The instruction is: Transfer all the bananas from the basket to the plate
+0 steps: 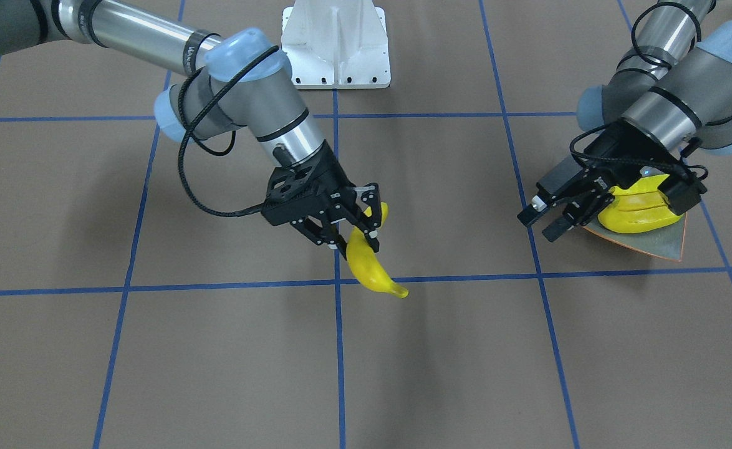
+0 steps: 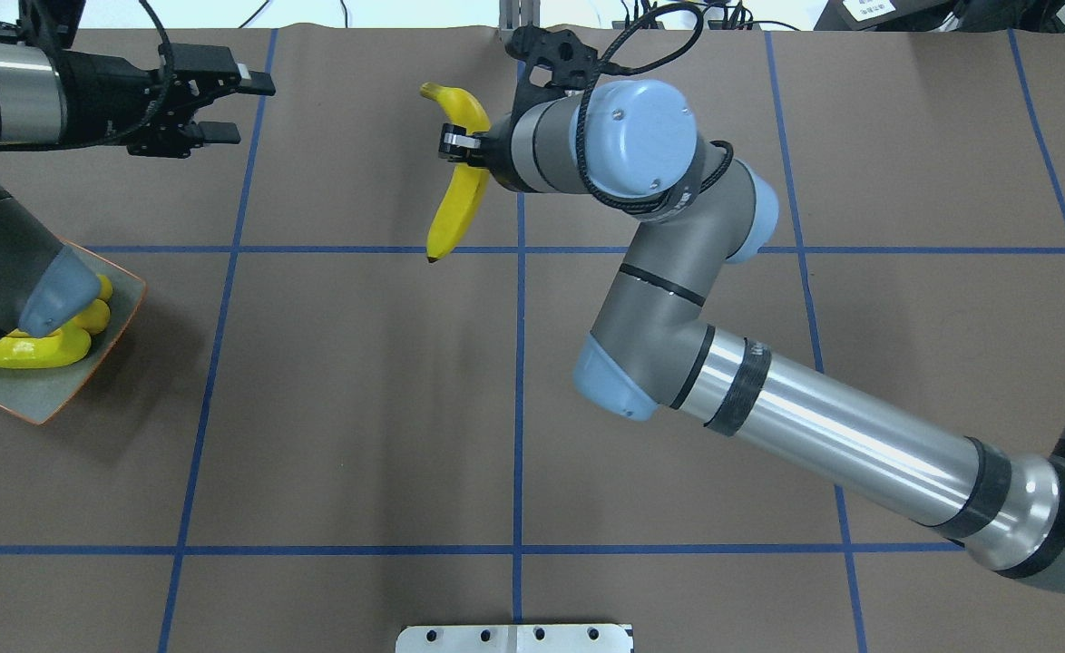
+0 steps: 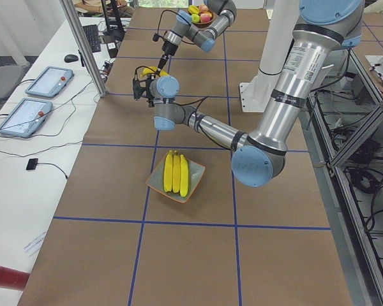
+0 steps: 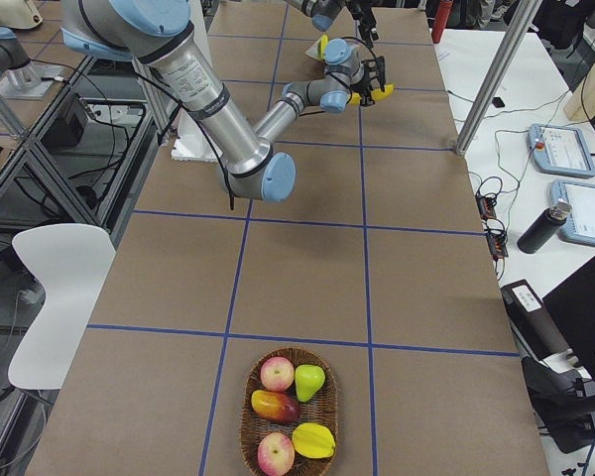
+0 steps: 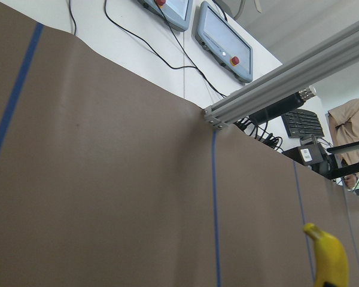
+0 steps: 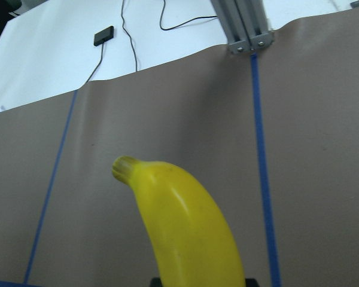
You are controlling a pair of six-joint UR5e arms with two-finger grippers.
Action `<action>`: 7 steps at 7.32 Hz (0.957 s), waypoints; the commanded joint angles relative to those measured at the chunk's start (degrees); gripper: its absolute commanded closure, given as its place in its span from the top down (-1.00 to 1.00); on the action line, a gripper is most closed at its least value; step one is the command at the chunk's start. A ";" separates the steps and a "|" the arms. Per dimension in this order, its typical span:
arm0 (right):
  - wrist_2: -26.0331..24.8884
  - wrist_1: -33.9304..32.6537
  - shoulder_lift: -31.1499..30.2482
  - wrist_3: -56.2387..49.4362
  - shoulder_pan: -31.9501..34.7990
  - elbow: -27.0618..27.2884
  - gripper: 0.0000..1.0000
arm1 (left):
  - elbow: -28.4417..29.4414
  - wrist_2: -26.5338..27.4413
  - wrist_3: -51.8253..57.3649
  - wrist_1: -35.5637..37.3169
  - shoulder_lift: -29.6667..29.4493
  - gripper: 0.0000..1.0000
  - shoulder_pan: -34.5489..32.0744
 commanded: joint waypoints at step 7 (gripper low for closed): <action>-3.71 3.85 2.98 12.06 -0.28 4.26 -1.00 | -0.56 -0.72 -4.32 -4.19 -1.55 0.98 1.59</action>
